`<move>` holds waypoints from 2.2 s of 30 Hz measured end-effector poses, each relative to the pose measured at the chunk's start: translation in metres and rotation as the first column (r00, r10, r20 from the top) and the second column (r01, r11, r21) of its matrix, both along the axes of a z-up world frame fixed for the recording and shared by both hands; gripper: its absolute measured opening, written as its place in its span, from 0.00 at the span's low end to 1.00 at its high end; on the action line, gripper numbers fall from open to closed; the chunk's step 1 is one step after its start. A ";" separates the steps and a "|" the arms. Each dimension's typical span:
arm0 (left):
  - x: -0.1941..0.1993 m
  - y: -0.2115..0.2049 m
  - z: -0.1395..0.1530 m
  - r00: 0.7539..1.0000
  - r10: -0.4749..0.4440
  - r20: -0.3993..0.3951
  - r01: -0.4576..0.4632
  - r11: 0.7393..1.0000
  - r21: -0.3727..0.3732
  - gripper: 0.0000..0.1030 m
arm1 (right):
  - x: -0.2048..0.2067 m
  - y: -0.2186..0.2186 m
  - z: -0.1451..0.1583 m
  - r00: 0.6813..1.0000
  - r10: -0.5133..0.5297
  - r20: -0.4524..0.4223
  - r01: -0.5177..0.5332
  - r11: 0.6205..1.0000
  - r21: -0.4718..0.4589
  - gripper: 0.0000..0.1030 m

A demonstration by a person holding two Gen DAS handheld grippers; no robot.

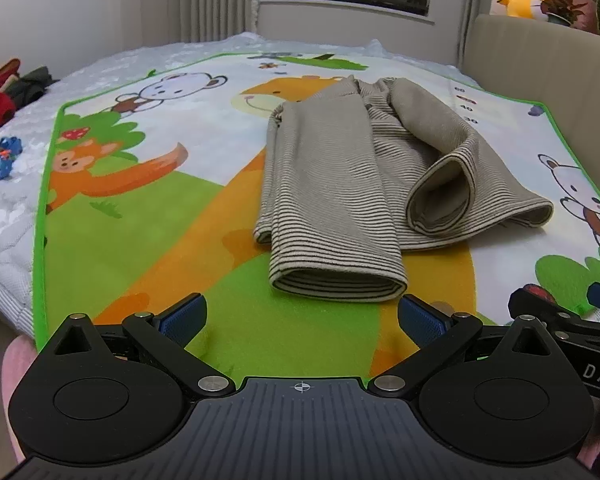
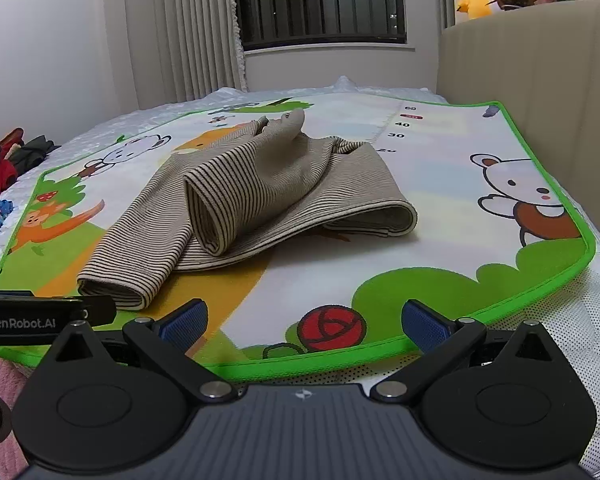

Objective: Fold clothes

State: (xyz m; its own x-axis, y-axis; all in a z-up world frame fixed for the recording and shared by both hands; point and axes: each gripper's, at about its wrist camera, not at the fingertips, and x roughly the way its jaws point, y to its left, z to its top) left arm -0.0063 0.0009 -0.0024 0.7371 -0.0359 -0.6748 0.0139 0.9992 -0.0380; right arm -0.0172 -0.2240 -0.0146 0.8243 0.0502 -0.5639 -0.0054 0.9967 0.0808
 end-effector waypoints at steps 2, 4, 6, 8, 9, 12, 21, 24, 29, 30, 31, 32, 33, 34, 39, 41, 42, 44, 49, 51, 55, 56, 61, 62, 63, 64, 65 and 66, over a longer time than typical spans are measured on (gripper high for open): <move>-0.001 0.000 0.000 1.000 -0.004 0.002 0.004 1.000 0.001 1.00 | 0.000 0.000 0.000 1.000 0.000 -0.002 0.000 1.000 -0.001 1.00; -0.001 0.000 0.000 1.000 -0.007 0.001 0.007 1.000 0.000 1.00 | 0.000 0.002 0.000 1.000 0.001 0.001 -0.001 1.000 -0.003 1.00; -0.001 0.001 0.000 1.000 -0.007 -0.001 0.007 1.000 -0.002 1.00 | 0.000 0.002 0.001 1.000 0.000 0.001 0.000 1.000 -0.006 1.00; -0.001 0.001 -0.001 1.000 -0.008 -0.001 0.008 1.000 -0.003 1.00 | -0.001 0.003 0.000 1.000 -0.003 0.002 0.003 1.000 -0.010 1.00; -0.002 0.001 0.000 1.000 -0.009 -0.001 0.009 1.000 -0.003 1.00 | -0.001 0.003 0.001 1.000 -0.004 0.002 0.004 1.000 -0.012 1.00; -0.002 0.001 0.000 1.000 -0.011 -0.002 0.011 1.000 -0.005 1.00 | -0.003 0.004 0.001 1.000 -0.004 0.004 0.004 1.000 -0.015 1.00; -0.002 0.000 -0.001 1.000 -0.016 -0.006 0.016 1.000 -0.001 1.00 | -0.003 0.004 0.001 1.000 -0.001 0.005 0.001 1.000 -0.011 1.00; -0.002 -0.001 -0.002 1.000 -0.017 -0.009 0.017 1.000 0.001 1.00 | -0.003 0.004 0.001 1.000 -0.001 0.005 0.001 1.000 -0.011 1.00; -0.001 -0.002 -0.004 1.000 -0.020 -0.012 0.020 1.000 0.001 1.00 | -0.003 0.003 -0.001 1.000 -0.005 0.000 0.005 1.000 -0.007 1.00; -0.001 -0.002 -0.004 1.000 -0.020 -0.013 0.020 1.000 0.001 1.00 | -0.003 0.003 -0.001 1.000 -0.006 -0.001 0.006 1.000 -0.007 1.00; -0.001 -0.002 -0.005 1.000 -0.021 -0.014 0.021 1.000 0.001 1.00 | -0.002 0.003 -0.001 1.000 -0.007 -0.002 0.007 1.000 -0.007 1.00; -0.001 -0.002 -0.005 1.000 -0.021 -0.014 0.021 1.000 0.001 1.00 | -0.002 0.003 -0.001 1.000 -0.007 -0.003 0.007 1.000 -0.008 1.00; -0.001 -0.002 -0.005 1.000 -0.021 -0.015 0.021 1.000 0.001 1.00 | -0.002 0.003 -0.002 1.000 -0.007 -0.003 0.007 1.000 -0.008 1.00; 0.000 -0.002 -0.006 1.000 -0.021 -0.016 0.021 1.000 0.001 1.00 | -0.002 0.003 -0.002 1.000 -0.007 -0.005 0.007 1.000 -0.008 1.00; 0.001 0.000 -0.007 1.000 -0.017 -0.018 0.017 1.000 0.002 1.00 | 0.001 0.003 -0.005 1.000 -0.008 -0.014 0.008 1.000 -0.007 1.00; 0.001 0.000 -0.007 1.000 -0.015 -0.019 0.015 1.000 0.001 1.00 | 0.001 0.004 -0.005 1.000 -0.006 -0.017 0.006 1.000 -0.008 1.00; 0.002 0.001 -0.007 1.000 -0.014 -0.020 0.014 1.000 0.000 1.00 | 0.001 0.004 -0.006 1.000 -0.005 -0.018 0.005 1.000 -0.009 1.00; 0.002 0.001 -0.008 1.000 -0.015 -0.021 0.015 1.000 -0.001 1.00 | 0.002 0.004 -0.006 1.000 -0.004 -0.019 0.004 1.000 -0.010 1.00; 0.004 0.001 -0.009 1.000 -0.018 -0.024 0.018 1.000 0.000 1.00 | 0.004 0.004 -0.007 1.000 -0.006 -0.024 0.006 1.000 -0.012 1.00; 0.005 0.001 -0.010 0.999 -0.019 -0.026 0.019 1.000 0.000 1.00 | 0.005 0.003 -0.008 1.000 -0.007 -0.026 0.006 1.000 -0.013 1.00; 0.007 0.002 -0.012 0.999 -0.018 -0.032 0.018 1.000 -0.002 1.00 | 0.007 0.004 -0.009 1.000 -0.006 -0.031 0.005 1.000 -0.016 1.00; 0.008 0.002 -0.012 0.999 -0.018 -0.033 0.018 1.000 -0.003 1.00 | 0.007 0.004 -0.010 0.999 -0.006 -0.033 0.005 1.000 -0.017 1.00; 0.011 0.001 -0.015 0.998 -0.052 -0.025 0.052 0.999 -0.010 1.00 | 0.010 0.004 -0.010 0.999 -0.004 -0.034 0.004 1.000 -0.016 1.00; 0.013 0.000 -0.015 0.998 -0.063 -0.013 0.063 0.998 -0.004 1.00 | 0.011 0.003 -0.010 1.000 -0.004 -0.031 0.003 1.000 -0.015 1.00; 0.015 -0.001 -0.015 0.997 -0.074 0.000 0.074 0.997 0.003 1.00 | 0.012 0.002 -0.010 1.000 -0.003 -0.026 0.003 1.000 -0.013 1.00; 0.018 -0.002 -0.015 0.996 -0.083 0.020 0.083 0.996 0.016 1.00 | 0.013 0.001 -0.009 1.000 -0.003 -0.017 0.002 1.000 -0.011 1.00; 0.021 -0.002 -0.015 0.995 -0.094 0.041 0.093 0.995 0.030 1.00 | 0.014 0.000 -0.007 1.000 -0.002 -0.005 0.002 1.000 -0.008 1.00; 0.026 -0.004 -0.015 0.992 -0.113 0.060 0.110 0.993 0.045 1.00 | 0.015 -0.002 -0.005 1.000 -0.003 0.013 0.003 1.000 -0.004 1.00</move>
State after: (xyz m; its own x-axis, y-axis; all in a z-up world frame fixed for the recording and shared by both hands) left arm 0.0195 -0.0027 -0.0175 0.7706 -0.0934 -0.6305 0.1265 0.9919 0.0077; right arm -0.0023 -0.2264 -0.0193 0.8320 0.0456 -0.5530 -0.0037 0.9971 0.0767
